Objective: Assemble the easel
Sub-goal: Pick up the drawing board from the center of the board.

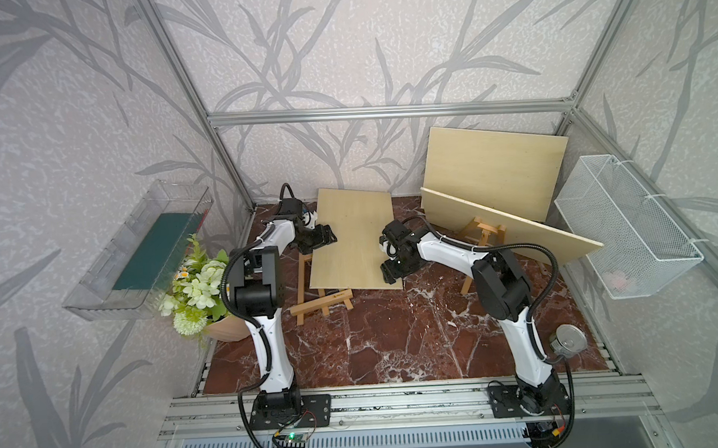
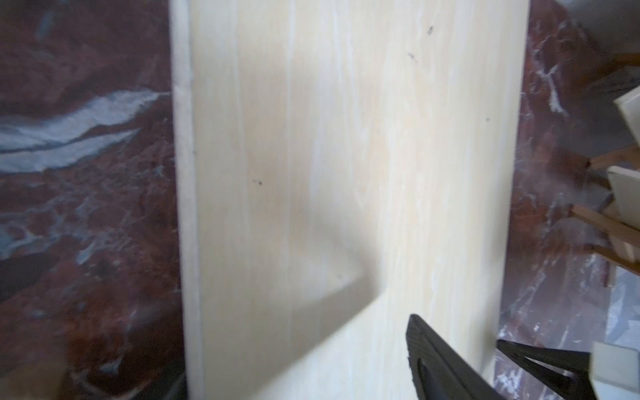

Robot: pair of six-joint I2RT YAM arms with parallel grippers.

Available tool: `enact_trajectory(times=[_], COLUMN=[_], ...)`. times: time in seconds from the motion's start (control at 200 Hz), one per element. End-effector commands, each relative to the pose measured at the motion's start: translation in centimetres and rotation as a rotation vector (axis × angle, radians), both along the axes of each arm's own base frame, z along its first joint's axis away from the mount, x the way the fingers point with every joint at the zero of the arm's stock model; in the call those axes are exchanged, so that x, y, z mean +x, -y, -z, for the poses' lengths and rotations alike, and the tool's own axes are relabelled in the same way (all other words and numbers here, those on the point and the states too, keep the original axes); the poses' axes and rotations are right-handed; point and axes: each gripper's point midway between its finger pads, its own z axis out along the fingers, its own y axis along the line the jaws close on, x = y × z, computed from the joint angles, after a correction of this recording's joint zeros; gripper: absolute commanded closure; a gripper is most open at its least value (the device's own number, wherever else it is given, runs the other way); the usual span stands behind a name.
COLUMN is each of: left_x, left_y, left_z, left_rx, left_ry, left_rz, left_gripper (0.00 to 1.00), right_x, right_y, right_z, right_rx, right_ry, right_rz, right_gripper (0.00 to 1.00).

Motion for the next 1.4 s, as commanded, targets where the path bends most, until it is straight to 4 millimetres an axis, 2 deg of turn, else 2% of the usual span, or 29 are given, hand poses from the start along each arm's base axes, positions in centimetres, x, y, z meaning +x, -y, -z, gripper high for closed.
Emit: enact_trajectory(times=[0.0, 0.23, 0.365, 0.535, 0.78, 0.89, 1.015, 1.24, 1.394], left_x=[-2.8, -4.5, -5.1, -5.9, -6.1, -6.1, -6.3, -8.4, -10.6], left_y=[6.4, 9.1, 10.3, 11.3, 10.6, 10.3, 9.7, 8.3, 7.7], left_z=[-7.2, -9.9, -11.4, -12.1, -12.8, -13.8, -15.6, -20.1, -25.0], left_rx=[-0.203, -0.263, -0.324, -0.374, -0.329, -0.31, -0.272, -0.206, -0.24], left_ry=[0.059, 0.092, 0.103, 0.085, 0.085, 0.112, 0.149, 0.283, 0.476], left_rz=[0.183, 0.223, 0.224, 0.236, 0.201, 0.185, 0.168, 0.137, 0.1], left_gripper=[0.22, 0.39, 0.43, 0.5, 0.78, 0.91, 0.99, 1.0, 1.0], right_x=[-2.7, -2.6, -2.6, -2.5, -2.3, -2.1, -2.3, -2.9, -3.0], right_y=[0.5, 0.2, 0.1, -0.2, -0.4, -0.6, -0.9, -0.2, 0.8], right_z=[4.8, 3.8, 3.6, 3.0, 1.2, -0.7, -3.7, -9.8, -12.7], right_rx=[-0.089, -0.062, -0.055, -0.043, -0.026, 0.005, 0.053, 0.111, 0.116], right_ry=[-0.077, -0.059, -0.055, -0.04, -0.009, 0.017, 0.056, 0.176, 0.249], right_rz=[-0.037, -0.034, -0.033, -0.036, -0.04, -0.04, -0.053, -0.071, -0.07], right_gripper=[0.3, 0.3, 0.3, 0.31, 0.31, 0.31, 0.31, 0.31, 0.31])
